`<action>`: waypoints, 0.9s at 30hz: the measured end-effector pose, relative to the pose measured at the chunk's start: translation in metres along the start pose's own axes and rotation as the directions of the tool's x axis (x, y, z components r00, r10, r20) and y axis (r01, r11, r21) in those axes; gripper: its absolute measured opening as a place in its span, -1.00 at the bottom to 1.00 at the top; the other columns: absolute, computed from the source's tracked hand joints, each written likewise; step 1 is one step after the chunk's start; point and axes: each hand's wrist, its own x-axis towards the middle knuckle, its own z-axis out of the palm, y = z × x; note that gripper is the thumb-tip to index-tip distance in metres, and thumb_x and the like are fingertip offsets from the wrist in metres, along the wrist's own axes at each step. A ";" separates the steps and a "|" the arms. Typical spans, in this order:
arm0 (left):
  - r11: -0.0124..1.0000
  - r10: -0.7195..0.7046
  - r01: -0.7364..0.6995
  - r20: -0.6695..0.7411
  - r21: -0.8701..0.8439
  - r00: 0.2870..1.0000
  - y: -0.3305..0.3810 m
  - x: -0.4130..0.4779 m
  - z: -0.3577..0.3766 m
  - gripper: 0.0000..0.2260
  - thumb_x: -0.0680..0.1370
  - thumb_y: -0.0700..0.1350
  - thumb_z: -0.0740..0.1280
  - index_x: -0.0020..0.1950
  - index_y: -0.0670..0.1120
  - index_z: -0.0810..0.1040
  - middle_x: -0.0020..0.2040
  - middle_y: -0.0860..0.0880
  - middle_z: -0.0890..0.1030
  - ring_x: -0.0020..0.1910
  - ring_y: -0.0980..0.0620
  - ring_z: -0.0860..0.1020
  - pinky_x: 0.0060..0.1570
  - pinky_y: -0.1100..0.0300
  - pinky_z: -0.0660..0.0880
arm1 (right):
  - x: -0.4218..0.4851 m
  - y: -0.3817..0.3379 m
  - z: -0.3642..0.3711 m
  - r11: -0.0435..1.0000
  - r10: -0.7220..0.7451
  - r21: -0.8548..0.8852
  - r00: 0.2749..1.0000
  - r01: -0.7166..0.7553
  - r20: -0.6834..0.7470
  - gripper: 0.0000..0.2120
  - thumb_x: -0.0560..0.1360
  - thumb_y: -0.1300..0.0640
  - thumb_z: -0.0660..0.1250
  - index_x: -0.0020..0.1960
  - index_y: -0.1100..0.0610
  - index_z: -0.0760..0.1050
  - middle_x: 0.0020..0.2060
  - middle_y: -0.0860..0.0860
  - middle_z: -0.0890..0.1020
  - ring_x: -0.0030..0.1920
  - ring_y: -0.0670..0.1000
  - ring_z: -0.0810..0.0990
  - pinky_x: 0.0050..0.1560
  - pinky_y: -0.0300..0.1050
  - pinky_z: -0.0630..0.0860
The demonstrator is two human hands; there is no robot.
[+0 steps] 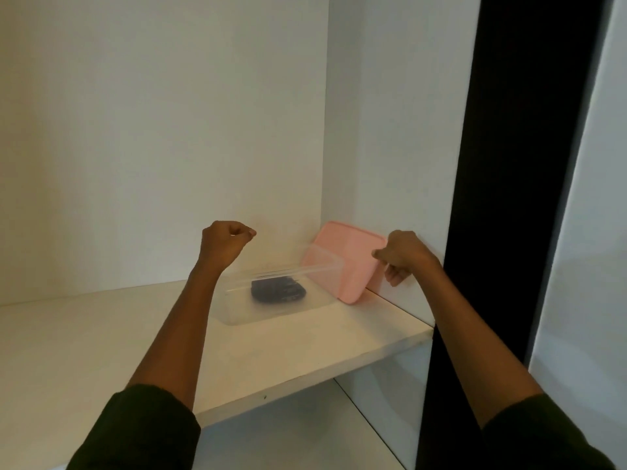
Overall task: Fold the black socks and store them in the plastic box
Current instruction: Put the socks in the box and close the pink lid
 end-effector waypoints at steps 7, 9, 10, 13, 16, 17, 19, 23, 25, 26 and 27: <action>0.961 -0.183 0.162 -0.074 -0.225 0.980 -0.026 -0.020 -0.008 -0.58 0.63 0.01 0.17 0.44 -0.12 0.34 0.45 -0.14 0.37 0.42 -0.14 0.36 0.36 0.05 0.32 | 0.010 0.015 0.039 0.991 0.060 0.130 0.987 -0.041 -0.148 -0.63 0.46 0.05 0.40 0.07 0.34 0.54 -0.11 0.23 0.69 -0.16 0.20 0.70 -0.10 0.11 0.66; 0.946 -0.217 0.189 -0.079 -0.263 0.973 -0.032 -0.022 -0.010 -0.52 0.64 0.08 0.08 0.53 -0.07 0.18 0.53 -0.12 0.22 0.49 -0.15 0.26 0.43 -0.03 0.24 | 0.011 0.006 0.044 0.993 0.054 0.117 0.969 -0.026 -0.241 -0.72 0.45 0.16 0.36 0.09 0.30 0.55 -0.01 0.22 0.67 -0.07 0.19 0.68 -0.05 0.04 0.64; 0.939 -0.224 0.192 -0.085 -0.285 0.971 -0.034 -0.023 -0.011 -0.51 0.64 0.09 0.04 0.55 -0.05 0.12 0.55 -0.11 0.17 0.51 -0.15 0.22 0.46 -0.06 0.21 | 0.011 -0.001 0.045 0.992 0.051 0.129 0.960 -0.015 -0.277 -0.74 0.46 0.21 0.32 0.11 0.31 0.53 0.03 0.22 0.65 -0.02 0.21 0.66 -0.04 -0.03 0.62; 0.898 -0.278 0.232 -0.074 -0.374 0.958 -0.039 -0.024 -0.010 -0.49 0.65 0.10 -0.01 0.57 -0.02 0.01 0.58 -0.09 0.12 0.53 -0.14 0.17 0.47 -0.06 0.16 | 0.013 -0.030 0.041 0.991 -0.015 0.113 0.906 0.069 -0.422 -0.72 0.54 0.23 0.19 0.20 0.32 0.45 0.12 0.24 0.59 0.10 0.24 0.59 -0.04 -0.03 0.52; 0.873 -0.335 0.295 -0.038 -0.390 0.942 -0.049 -0.026 -0.008 -0.48 0.65 0.12 -0.05 0.58 -0.01 -0.02 0.57 -0.10 0.14 0.53 -0.15 0.17 0.47 -0.06 0.14 | 0.010 -0.057 0.028 0.983 -0.151 0.001 0.818 0.182 -0.555 -0.72 0.60 0.18 0.14 0.24 0.31 0.37 0.14 0.27 0.56 0.11 0.27 0.56 0.02 0.05 0.51; 0.863 -0.356 0.317 -0.026 -0.394 0.934 -0.051 -0.026 -0.008 -0.48 0.65 0.13 -0.06 0.58 -0.01 -0.01 0.57 -0.11 0.15 0.53 -0.16 0.18 0.47 -0.05 0.13 | 0.007 -0.064 0.020 0.978 -0.175 -0.009 0.789 0.210 -0.589 -0.72 0.61 0.17 0.12 0.24 0.31 0.35 0.14 0.28 0.55 0.11 0.28 0.56 0.03 0.06 0.50; 0.845 -0.383 0.345 -0.013 -0.409 0.924 -0.053 -0.026 -0.001 -0.47 0.64 0.15 -0.08 0.58 -0.02 0.00 0.55 -0.13 0.19 0.52 -0.16 0.20 0.47 -0.05 0.14 | 0.000 -0.077 0.000 0.968 -0.181 0.008 0.726 0.249 -0.663 -0.72 0.62 0.16 0.09 0.25 0.29 0.33 0.14 0.29 0.55 0.12 0.28 0.55 0.02 0.05 0.48; 0.832 -0.386 0.350 0.004 -0.430 0.922 -0.049 -0.031 0.003 -0.46 0.64 0.17 -0.07 0.57 -0.03 0.09 0.53 -0.13 0.24 0.49 -0.16 0.26 0.49 -0.07 0.17 | 0.005 -0.092 -0.026 0.931 -0.067 0.223 0.738 0.288 -0.671 -0.71 0.62 0.16 0.05 0.24 0.29 0.35 0.17 0.25 0.55 0.15 0.21 0.54 -0.05 -0.08 0.37; 0.798 -0.447 0.371 -0.053 -0.475 0.893 -0.066 -0.028 -0.012 -0.45 0.63 0.19 -0.07 0.55 -0.04 0.16 0.51 -0.12 0.29 0.47 -0.16 0.30 0.47 -0.09 0.21 | 0.018 -0.119 0.000 0.919 -0.117 0.277 0.865 0.280 -0.487 -0.68 0.60 0.17 0.06 0.25 0.32 0.40 0.22 0.25 0.53 0.21 0.21 0.51 0.06 -0.05 0.43; 0.779 -0.465 0.381 -0.051 -0.498 0.884 -0.066 -0.026 -0.011 -0.45 0.63 0.20 -0.07 0.53 -0.06 0.20 0.49 -0.13 0.32 0.45 -0.16 0.32 0.46 -0.09 0.23 | 0.021 -0.121 0.005 0.933 -0.142 0.251 0.907 0.256 -0.397 -0.67 0.59 0.19 0.07 0.25 0.34 0.42 0.23 0.27 0.52 0.21 0.23 0.51 0.09 -0.01 0.45; 0.765 -0.480 0.393 -0.045 -0.510 0.876 -0.066 -0.024 -0.012 -0.45 0.63 0.19 -0.08 0.51 -0.08 0.25 0.47 -0.14 0.36 0.43 -0.17 0.34 0.45 -0.09 0.25 | 0.024 -0.122 0.013 0.945 -0.156 0.228 0.935 0.235 -0.317 -0.67 0.57 0.22 0.09 0.23 0.36 0.44 0.22 0.30 0.52 0.17 0.24 0.53 0.03 0.00 0.47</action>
